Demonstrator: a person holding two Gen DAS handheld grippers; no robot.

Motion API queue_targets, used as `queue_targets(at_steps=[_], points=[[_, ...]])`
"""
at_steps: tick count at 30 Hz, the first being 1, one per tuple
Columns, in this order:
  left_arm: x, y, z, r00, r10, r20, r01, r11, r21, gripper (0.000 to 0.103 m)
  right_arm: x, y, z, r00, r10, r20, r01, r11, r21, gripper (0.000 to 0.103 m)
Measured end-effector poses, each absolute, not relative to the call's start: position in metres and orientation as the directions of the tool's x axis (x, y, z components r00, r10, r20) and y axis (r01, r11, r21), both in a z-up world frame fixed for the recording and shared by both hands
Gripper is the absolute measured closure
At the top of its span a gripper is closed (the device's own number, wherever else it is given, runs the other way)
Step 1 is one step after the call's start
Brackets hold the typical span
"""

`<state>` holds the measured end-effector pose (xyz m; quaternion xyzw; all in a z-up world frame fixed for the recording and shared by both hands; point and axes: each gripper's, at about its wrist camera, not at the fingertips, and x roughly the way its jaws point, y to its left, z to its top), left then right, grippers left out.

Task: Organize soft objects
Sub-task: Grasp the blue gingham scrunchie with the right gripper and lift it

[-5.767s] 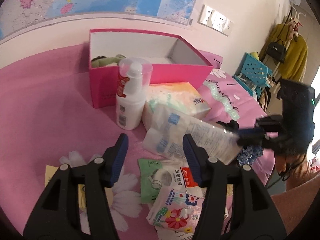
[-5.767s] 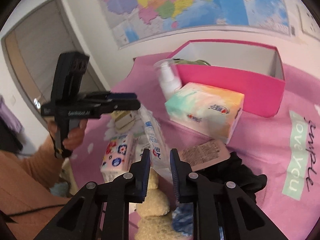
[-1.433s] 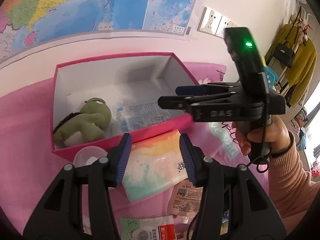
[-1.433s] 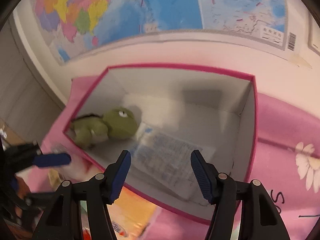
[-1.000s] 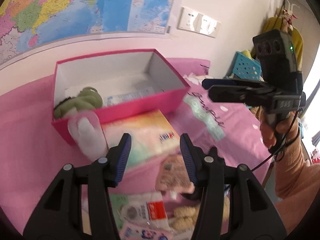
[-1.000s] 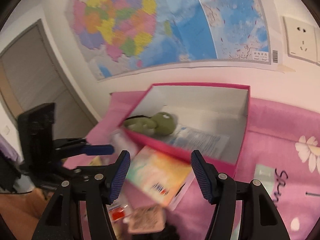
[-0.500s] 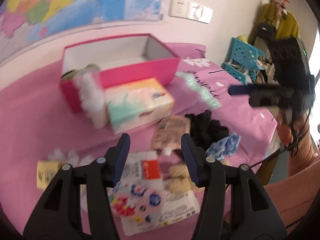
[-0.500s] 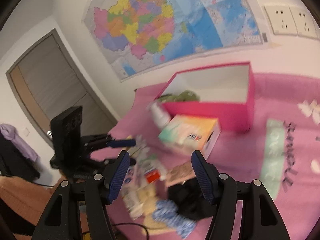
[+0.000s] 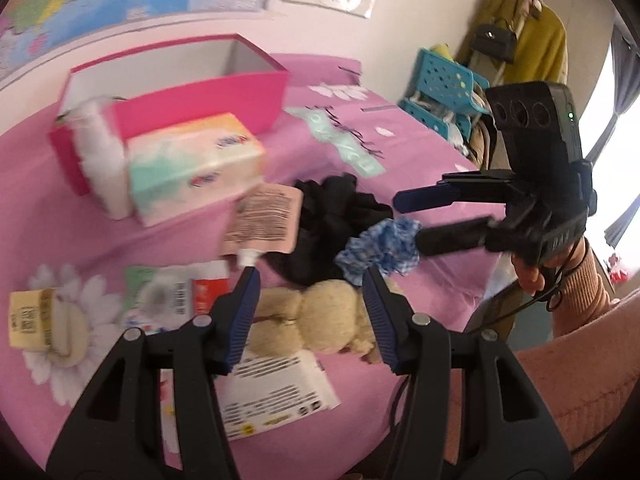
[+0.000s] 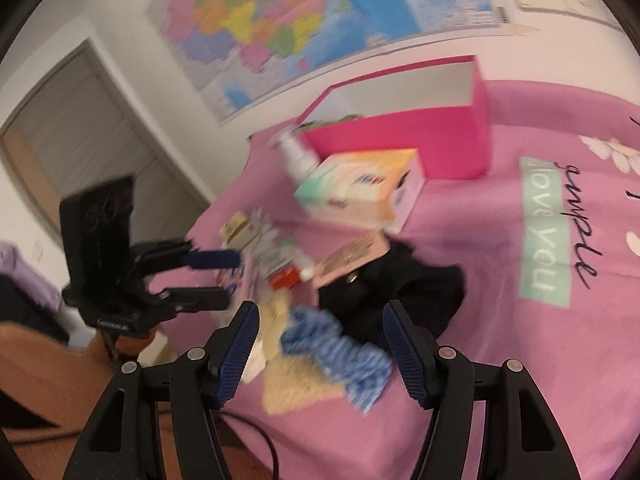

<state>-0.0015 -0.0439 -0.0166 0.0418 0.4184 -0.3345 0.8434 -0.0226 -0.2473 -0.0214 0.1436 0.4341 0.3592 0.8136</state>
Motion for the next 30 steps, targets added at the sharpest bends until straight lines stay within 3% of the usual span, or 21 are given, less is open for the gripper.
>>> queue_targets(at_steps=[5,9,12,18,25,30], points=[[-0.002,-0.060,-0.024,0.383,-0.541,-0.748,0.630,0.746,-0.217,0.048,-0.028,-0.235,-0.033,0.364,0.662,-0.655,-0.472,0.738,0.483,0.041],[0.004,-0.072,-0.026,0.346,-0.571,-0.744,0.655,0.715,-0.244,0.048,-0.028,-0.237,-0.034,0.383,0.652,-0.654,-0.479,0.746,0.463,0.078],[0.009,-0.083,-0.026,0.339,-0.575,-0.744,0.669,0.704,-0.240,0.048,-0.028,-0.238,-0.029,0.398,0.649,-0.648,-0.489,0.748,0.449,0.089],[0.022,-0.100,-0.017,0.340,-0.602,-0.722,0.700,0.675,-0.233,0.048,-0.022,-0.251,-0.009,0.444,0.686,-0.576,-0.483,0.725,0.490,0.092],[0.048,-0.100,0.019,0.419,-0.618,-0.665,0.692,0.692,-0.207,0.071,-0.001,-0.255,0.033,0.481,0.735,-0.477,-0.549,0.677,0.490,0.092],[0.076,-0.096,0.041,0.482,-0.594,-0.644,0.658,0.731,-0.182,0.073,0.029,-0.255,0.055,0.520,0.726,-0.450,-0.574,0.687,0.446,0.092]])
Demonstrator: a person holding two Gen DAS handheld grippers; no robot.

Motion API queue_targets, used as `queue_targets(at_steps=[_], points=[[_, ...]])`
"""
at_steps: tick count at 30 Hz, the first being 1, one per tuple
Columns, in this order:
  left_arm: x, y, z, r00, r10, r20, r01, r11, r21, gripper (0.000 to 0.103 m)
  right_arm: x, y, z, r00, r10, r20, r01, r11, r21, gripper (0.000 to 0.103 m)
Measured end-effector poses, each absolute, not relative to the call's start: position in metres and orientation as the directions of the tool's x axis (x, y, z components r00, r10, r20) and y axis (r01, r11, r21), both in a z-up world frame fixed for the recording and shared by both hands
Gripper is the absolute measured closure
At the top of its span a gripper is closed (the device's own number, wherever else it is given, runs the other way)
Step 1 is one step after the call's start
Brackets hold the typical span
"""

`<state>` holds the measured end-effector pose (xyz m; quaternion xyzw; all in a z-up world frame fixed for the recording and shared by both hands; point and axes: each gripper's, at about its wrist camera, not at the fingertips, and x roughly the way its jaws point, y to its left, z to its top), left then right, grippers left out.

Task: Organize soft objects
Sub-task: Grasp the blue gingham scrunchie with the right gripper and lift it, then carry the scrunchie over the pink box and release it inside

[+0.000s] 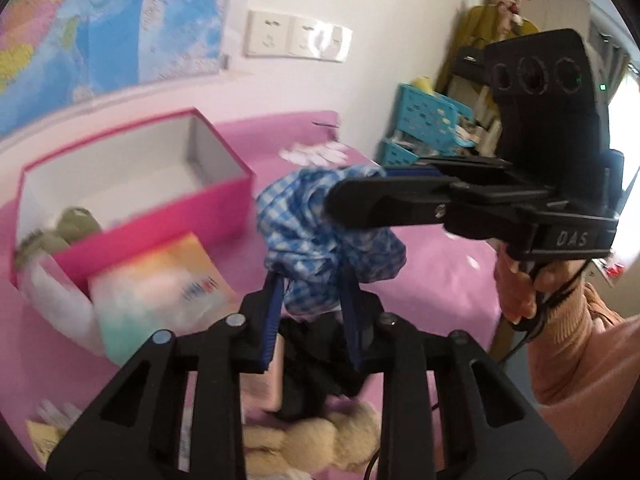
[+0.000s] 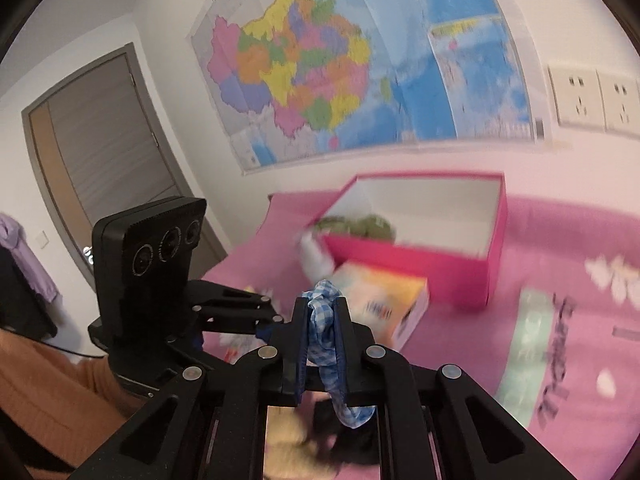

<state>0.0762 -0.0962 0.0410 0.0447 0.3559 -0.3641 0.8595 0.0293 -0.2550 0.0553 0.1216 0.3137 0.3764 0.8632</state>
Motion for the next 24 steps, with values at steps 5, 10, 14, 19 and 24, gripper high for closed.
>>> queue_targets(at_steps=[5,10,14,19,24], points=[[0.107,-0.097,0.058,0.520,-0.558,-0.647,0.620,0.767,-0.164,0.075,0.067,-0.258,0.072,0.562,0.703,-0.435,-0.564,0.711,0.420,0.092],[0.137,-0.104,0.069,0.537,-0.518,-0.666,0.583,0.798,-0.151,0.075,0.112,-0.261,0.071,0.569,0.698,-0.435,-0.538,0.716,0.446,0.092],[0.160,-0.109,0.071,0.540,-0.479,-0.692,0.545,0.826,-0.146,0.075,0.144,-0.259,0.062,0.558,0.694,-0.455,-0.512,0.719,0.470,0.092],[0.190,-0.113,0.064,0.548,-0.426,-0.720,0.489,0.861,-0.138,0.075,0.175,-0.255,0.048,0.560,0.673,-0.484,-0.474,0.739,0.479,0.092],[0.208,-0.111,0.052,0.535,-0.387,-0.751,0.433,0.889,-0.149,0.072,0.206,-0.257,0.029,0.561,0.651,-0.511,-0.415,0.755,0.507,0.089]])
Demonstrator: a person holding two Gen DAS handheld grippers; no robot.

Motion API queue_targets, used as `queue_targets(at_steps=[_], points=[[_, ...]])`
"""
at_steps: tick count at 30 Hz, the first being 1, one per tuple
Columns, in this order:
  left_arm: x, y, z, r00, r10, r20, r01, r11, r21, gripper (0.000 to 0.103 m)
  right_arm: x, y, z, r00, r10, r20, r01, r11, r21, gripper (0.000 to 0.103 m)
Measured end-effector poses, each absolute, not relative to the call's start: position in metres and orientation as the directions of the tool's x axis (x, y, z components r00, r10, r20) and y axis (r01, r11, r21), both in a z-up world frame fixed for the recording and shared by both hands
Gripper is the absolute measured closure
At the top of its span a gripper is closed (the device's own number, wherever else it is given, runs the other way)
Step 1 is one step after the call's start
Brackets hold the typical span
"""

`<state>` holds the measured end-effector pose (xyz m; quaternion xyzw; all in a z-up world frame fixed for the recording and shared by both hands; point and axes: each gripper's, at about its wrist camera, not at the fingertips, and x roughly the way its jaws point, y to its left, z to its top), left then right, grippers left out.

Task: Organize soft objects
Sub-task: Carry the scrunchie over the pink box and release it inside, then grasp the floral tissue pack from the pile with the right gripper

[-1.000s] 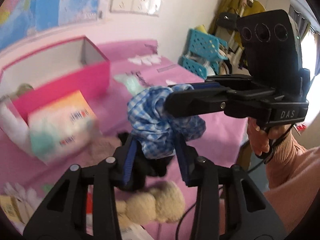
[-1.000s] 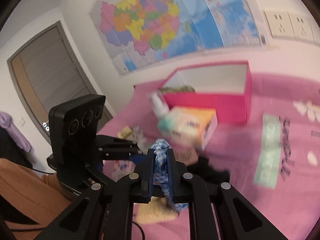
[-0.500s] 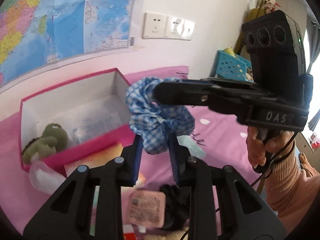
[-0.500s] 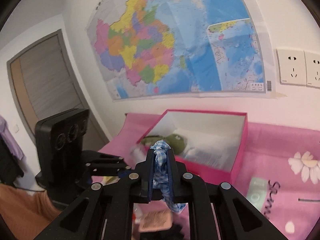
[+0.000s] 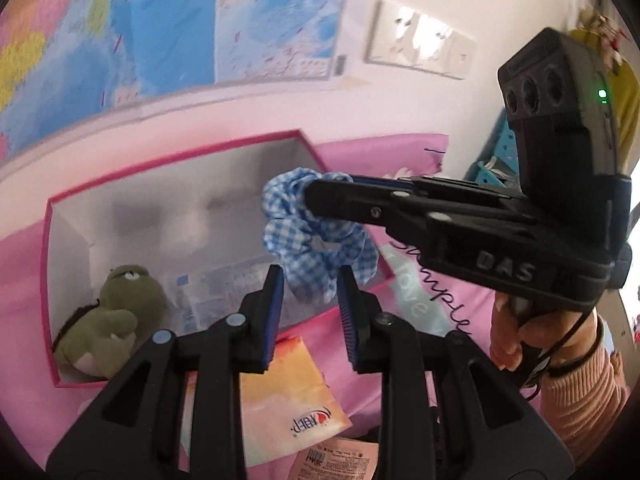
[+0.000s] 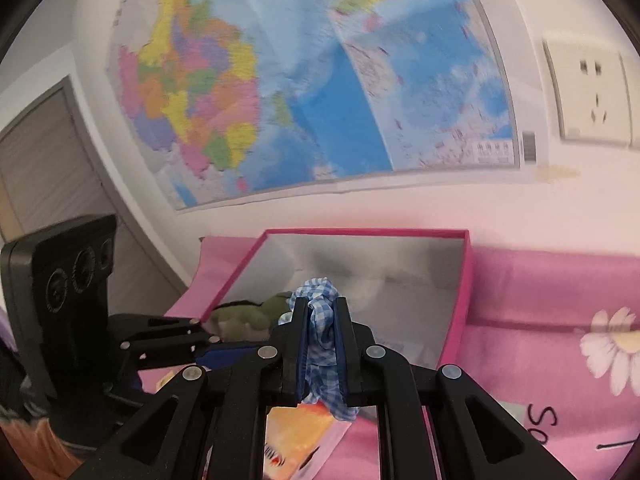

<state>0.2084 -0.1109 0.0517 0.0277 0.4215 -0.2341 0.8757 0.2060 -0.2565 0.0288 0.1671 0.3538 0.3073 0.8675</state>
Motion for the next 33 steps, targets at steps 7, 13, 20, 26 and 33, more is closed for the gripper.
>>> queue_targets(at_steps=[7,13,20,26,33], points=[[0.199,-0.099,0.041,0.565,-0.342,-0.751,0.390,0.913,-0.122,0.054,0.218,-0.263,0.000,0.590,0.535,-0.605,-0.280,0.838,0.468,0.069],[0.169,-0.080,0.049,0.585,-0.390,-0.711,0.419,0.896,-0.146,0.054,0.180,-0.278,0.010,0.614,0.554,-0.563,-0.308,0.824,0.475,0.067],[0.121,-0.058,0.051,0.582,-0.442,-0.683,0.462,0.870,-0.170,0.053,0.112,-0.279,0.032,0.545,0.680,-0.491,-0.435,0.729,0.528,0.057],[0.085,-0.036,0.040,0.578,-0.450,-0.681,0.462,0.868,-0.181,0.052,0.054,-0.272,0.034,0.476,0.750,-0.459,-0.504,0.661,0.556,0.053],[0.055,0.014,0.013,0.588,-0.375,-0.717,0.356,0.916,-0.187,0.052,0.015,-0.228,0.021,0.343,0.820,-0.457,-0.580,0.568,0.584,0.052]])
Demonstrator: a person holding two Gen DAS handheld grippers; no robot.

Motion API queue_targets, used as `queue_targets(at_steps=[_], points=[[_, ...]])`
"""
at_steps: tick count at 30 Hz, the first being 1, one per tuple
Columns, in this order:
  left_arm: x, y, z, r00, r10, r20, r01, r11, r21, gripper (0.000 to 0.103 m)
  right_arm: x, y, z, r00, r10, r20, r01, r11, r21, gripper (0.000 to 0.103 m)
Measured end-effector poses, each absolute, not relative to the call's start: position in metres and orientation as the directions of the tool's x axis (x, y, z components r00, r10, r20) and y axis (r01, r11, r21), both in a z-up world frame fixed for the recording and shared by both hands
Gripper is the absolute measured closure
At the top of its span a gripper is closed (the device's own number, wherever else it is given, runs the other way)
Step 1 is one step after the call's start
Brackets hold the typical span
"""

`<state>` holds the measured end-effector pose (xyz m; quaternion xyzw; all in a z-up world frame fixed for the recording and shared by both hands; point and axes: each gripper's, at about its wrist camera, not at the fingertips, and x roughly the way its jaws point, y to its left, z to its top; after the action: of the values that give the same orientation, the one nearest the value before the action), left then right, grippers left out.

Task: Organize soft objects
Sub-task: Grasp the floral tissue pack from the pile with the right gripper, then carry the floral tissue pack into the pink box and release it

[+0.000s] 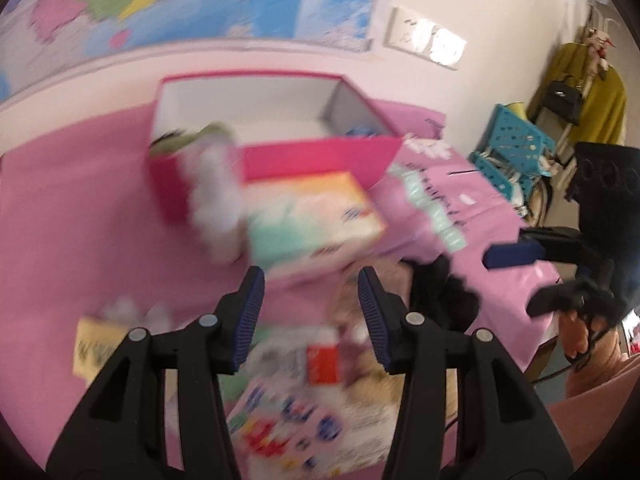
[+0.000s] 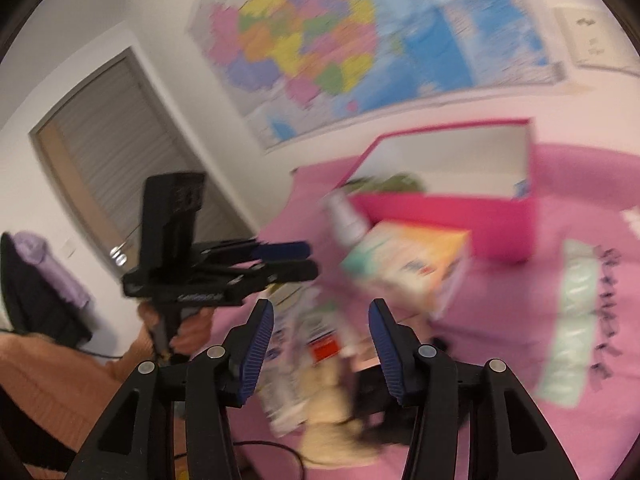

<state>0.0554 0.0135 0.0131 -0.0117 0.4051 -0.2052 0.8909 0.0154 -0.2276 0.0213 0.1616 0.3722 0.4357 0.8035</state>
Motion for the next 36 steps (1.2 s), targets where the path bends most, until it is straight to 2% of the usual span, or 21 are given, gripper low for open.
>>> queue_targets(at_steps=[6,13,23,32,36], points=[[0.037,0.052,-0.010,0.563,-0.343,-0.752,0.290,0.934,-0.209,0.052,-0.002,-0.161,-0.010,0.150,0.856,-0.494,-0.615,0.472,0.632,0.052],[0.031,0.067,-0.033,0.485,-0.413,-0.771,0.316,0.905,-0.286,0.052,-0.015,-0.102,-0.049,-0.012,0.840,-0.542,-0.591,0.432,0.682,0.055],[0.016,0.063,-0.049,0.411,-0.483,-0.773,0.355,0.866,-0.352,0.052,-0.003,-0.092,-0.052,0.109,0.797,-0.594,-0.569,0.540,0.620,0.060],[0.004,0.066,-0.049,0.391,-0.537,-0.747,0.353,0.837,-0.418,0.052,0.002,-0.101,-0.052,0.166,0.791,-0.588,-0.551,0.569,0.610,0.060],[0.000,0.063,-0.044,0.408,-0.544,-0.733,0.362,0.834,-0.417,0.057,0.004,-0.108,-0.051,0.178,0.795,-0.579,-0.539,0.572,0.619,0.060]])
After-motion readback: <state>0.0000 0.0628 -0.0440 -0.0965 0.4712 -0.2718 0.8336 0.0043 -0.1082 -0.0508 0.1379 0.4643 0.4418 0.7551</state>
